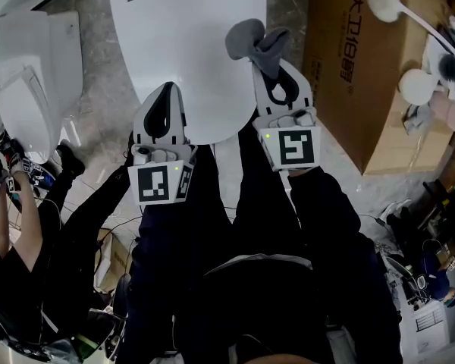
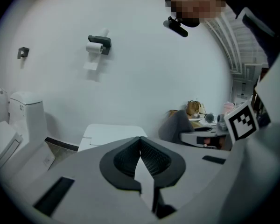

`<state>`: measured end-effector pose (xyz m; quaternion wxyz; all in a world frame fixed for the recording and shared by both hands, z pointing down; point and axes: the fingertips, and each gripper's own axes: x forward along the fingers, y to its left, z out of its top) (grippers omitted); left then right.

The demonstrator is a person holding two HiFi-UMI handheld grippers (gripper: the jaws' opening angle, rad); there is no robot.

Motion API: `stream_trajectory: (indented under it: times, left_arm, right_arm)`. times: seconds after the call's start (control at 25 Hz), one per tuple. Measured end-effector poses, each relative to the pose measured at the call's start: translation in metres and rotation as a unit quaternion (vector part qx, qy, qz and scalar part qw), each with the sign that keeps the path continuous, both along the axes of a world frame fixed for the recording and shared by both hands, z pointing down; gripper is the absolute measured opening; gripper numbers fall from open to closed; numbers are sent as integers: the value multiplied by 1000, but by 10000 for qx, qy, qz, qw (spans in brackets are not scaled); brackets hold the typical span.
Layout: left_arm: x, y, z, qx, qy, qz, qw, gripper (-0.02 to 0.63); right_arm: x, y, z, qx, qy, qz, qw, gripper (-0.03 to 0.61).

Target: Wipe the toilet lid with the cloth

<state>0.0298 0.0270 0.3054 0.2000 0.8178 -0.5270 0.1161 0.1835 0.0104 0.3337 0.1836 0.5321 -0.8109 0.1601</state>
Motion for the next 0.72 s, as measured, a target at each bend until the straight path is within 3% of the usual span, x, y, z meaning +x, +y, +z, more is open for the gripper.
stream_trajectory:
  times: [0.12, 0.24, 0.32, 0.56, 0.64, 0.72]
  left_arm:
    - [0, -3, 2, -19, -6, -8, 10000, 15]
    - [-4, -5, 5, -53, 0, -96, 9999, 15]
    - [-7, -5, 8, -102, -13, -157, 9998, 15]
    - [-13, -5, 16, -259, -83, -250, 9993, 15]
    - [-13, -6, 17, -292, -85, -304, 9991, 15]
    - [-12, -8, 18, -305, -94, -354, 9989, 15]
  right_arm:
    - [6, -29, 23, 76, 880, -467, 9950, 74]
    - [12, -66, 46, 412, 1786, -1045, 9775, 74]
    - [14, -90, 61, 651, 2487, -1517, 9544, 74]
    - [18, -152, 118, 805, 4185, -2589, 8668, 74]
    - [16, -169, 131, 818, 4493, -2773, 8453, 74]
    - [15, -184, 141, 807, 4674, -2891, 8315, 74]
